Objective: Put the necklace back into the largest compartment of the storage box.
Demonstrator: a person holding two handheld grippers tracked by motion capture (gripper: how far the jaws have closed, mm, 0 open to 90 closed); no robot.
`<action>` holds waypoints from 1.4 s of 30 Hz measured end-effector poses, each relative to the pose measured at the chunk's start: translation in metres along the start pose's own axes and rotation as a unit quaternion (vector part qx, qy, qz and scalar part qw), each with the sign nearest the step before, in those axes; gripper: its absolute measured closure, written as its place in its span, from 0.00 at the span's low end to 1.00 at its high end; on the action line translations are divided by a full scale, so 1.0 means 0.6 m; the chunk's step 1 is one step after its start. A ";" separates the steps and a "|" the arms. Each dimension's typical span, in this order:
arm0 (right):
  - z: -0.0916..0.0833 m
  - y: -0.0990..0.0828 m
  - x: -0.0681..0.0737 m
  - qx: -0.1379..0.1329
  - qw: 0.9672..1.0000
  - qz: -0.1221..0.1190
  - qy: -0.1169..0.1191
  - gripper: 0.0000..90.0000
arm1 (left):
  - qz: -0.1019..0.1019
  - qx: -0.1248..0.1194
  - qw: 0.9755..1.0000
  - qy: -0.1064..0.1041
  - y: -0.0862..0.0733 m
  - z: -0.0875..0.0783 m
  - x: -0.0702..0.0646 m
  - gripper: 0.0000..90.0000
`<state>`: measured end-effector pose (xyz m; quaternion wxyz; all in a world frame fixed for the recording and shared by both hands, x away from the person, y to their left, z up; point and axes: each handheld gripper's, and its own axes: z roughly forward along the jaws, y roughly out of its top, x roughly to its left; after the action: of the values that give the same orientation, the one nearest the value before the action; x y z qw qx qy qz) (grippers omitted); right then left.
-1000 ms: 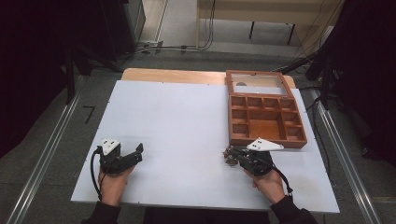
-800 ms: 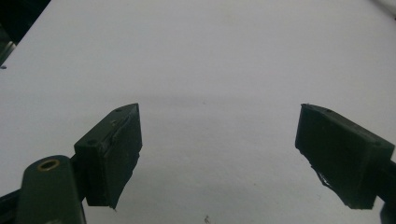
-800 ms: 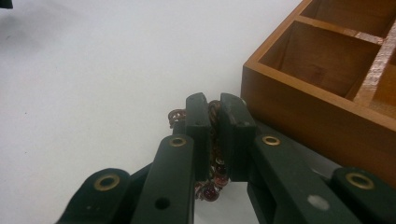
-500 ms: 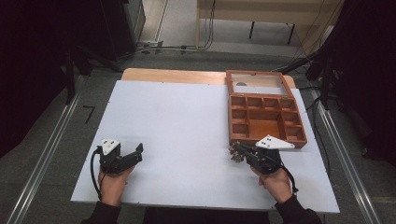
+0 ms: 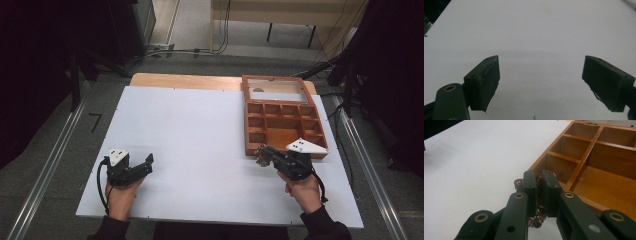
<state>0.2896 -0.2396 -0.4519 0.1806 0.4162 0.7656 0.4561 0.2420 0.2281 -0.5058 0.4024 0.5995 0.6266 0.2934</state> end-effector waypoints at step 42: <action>0.012 0.052 -0.105 -0.033 0.994 0.072 -0.080 0.89 | -0.001 -0.002 1.000 0.001 0.000 0.000 0.001 0.17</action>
<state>0.3461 -0.2792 -0.4358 0.2217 0.4986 0.7014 0.4586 0.2418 0.2285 -0.5060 0.4031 0.5981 0.6269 0.2945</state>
